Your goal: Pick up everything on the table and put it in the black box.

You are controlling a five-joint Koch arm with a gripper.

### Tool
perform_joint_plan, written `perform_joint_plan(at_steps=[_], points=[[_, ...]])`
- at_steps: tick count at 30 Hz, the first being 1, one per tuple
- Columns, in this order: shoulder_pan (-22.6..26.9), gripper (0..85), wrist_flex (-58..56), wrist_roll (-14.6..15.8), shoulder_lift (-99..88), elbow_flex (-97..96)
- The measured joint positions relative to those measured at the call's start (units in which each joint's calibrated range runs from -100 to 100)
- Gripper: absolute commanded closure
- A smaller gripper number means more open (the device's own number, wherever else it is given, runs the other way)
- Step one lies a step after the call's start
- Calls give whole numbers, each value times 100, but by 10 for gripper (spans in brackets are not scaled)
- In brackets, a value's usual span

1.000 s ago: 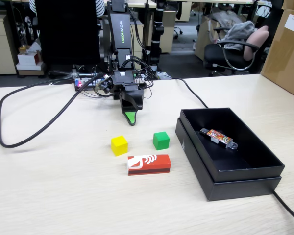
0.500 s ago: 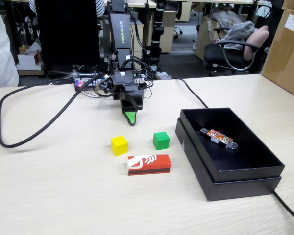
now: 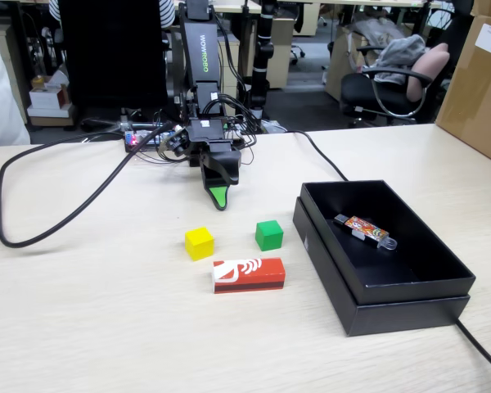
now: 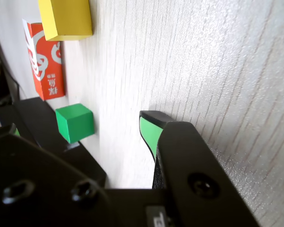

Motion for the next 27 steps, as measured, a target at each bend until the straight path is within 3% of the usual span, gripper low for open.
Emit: perform_joint_plan(at_steps=[3, 6, 7, 11, 20, 27], points=[[-24, 359, -329, 0, -25, 292], [15, 359, -1785, 29, -63, 1342], [59, 366, -2755, 88, -63, 1872], [161, 382, -4276, 254, -51, 2895], [381, 382, -5896, 313, 291, 4539], [459, 380, -7360, 542, 3040, 6922]])
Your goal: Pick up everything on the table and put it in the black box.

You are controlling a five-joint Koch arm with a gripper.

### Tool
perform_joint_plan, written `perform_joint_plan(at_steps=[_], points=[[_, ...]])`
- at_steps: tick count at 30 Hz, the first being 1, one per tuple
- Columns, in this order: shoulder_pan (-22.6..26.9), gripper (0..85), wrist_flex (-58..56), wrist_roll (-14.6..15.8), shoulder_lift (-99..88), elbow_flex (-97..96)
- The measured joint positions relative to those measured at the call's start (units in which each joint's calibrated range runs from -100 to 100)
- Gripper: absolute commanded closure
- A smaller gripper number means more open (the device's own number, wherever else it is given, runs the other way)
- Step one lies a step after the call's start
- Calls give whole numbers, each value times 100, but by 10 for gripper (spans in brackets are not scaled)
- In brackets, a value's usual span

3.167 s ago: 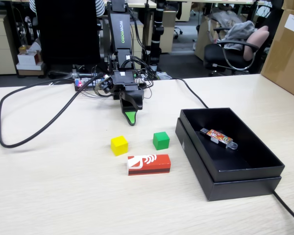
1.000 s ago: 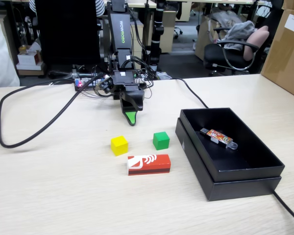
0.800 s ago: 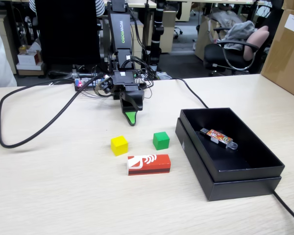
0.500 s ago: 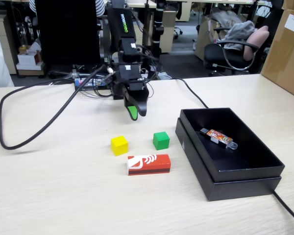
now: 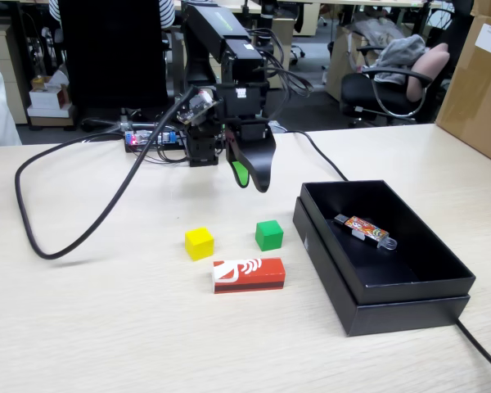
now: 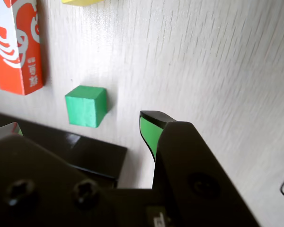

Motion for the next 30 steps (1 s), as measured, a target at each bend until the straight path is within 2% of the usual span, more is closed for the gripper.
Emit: perform_joint_plan(at_steps=[6, 14, 17, 20, 24, 27, 30], points=[[156, 382, -641, 122, 1596, 1388], [181, 387, -683, 161, 3357, 2110], [181, 435, -683, 166, 3787, 2274], [181, 436, -691, 176, 4003, 2384], [181, 563, -683, 166, 4408, 2667], [156, 576, -683, 176, 4560, 2694], [151, 721, -683, 176, 4611, 2785]])
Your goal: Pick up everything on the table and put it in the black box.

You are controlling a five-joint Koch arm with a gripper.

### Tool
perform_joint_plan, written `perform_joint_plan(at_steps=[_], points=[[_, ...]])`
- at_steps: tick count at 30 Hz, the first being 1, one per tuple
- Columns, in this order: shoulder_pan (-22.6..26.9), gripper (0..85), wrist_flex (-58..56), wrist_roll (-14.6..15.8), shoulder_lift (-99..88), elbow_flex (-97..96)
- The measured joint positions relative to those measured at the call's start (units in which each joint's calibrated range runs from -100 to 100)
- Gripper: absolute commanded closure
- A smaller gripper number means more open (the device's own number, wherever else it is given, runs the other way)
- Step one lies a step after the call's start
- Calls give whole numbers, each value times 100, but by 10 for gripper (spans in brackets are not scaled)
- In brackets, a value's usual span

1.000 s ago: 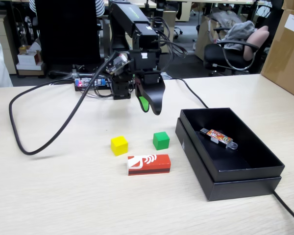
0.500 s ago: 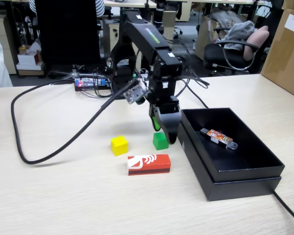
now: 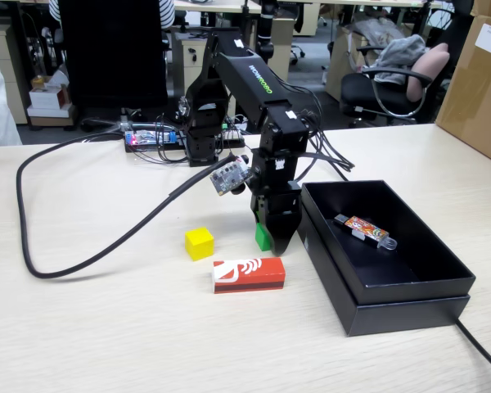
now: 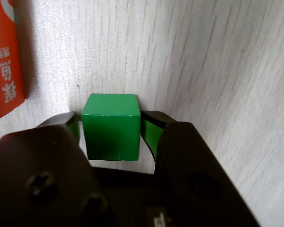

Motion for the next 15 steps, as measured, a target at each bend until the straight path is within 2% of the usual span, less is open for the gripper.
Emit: perform_joint_plan(at_steps=[6, 13, 15], points=[[-29, 821, 8, -5, 38, 27], [-59, 821, -16, -15, -38, 46], [-24, 821, -329, -15, -431, 329]])
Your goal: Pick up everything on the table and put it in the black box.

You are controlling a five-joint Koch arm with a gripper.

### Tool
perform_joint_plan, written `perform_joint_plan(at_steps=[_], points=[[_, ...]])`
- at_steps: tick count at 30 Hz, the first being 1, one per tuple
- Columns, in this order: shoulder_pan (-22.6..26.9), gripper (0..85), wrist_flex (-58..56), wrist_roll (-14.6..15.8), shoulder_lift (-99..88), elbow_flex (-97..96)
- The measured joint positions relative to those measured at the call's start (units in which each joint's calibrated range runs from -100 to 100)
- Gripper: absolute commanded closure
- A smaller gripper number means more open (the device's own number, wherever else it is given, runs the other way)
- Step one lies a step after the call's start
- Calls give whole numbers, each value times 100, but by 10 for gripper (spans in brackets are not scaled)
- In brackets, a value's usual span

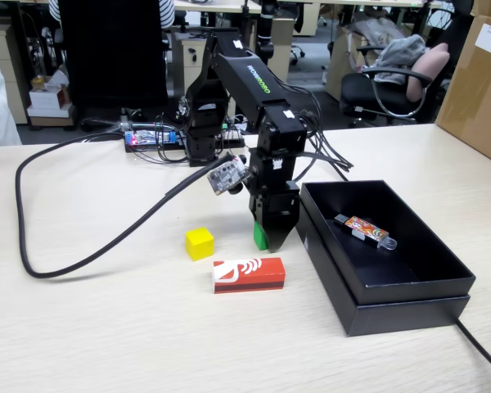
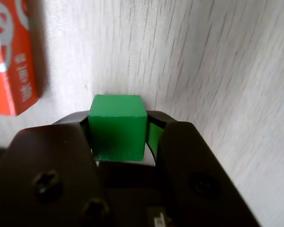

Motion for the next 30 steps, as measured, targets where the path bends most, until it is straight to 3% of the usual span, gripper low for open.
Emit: perform_joint_plan(at_steps=[10, 18, 30], points=[[576, 821, -452, 20, -1811, 1087], [943, 819, -452, 59, -1330, 1105], [938, 814, -452, 93, -329, 1251]])
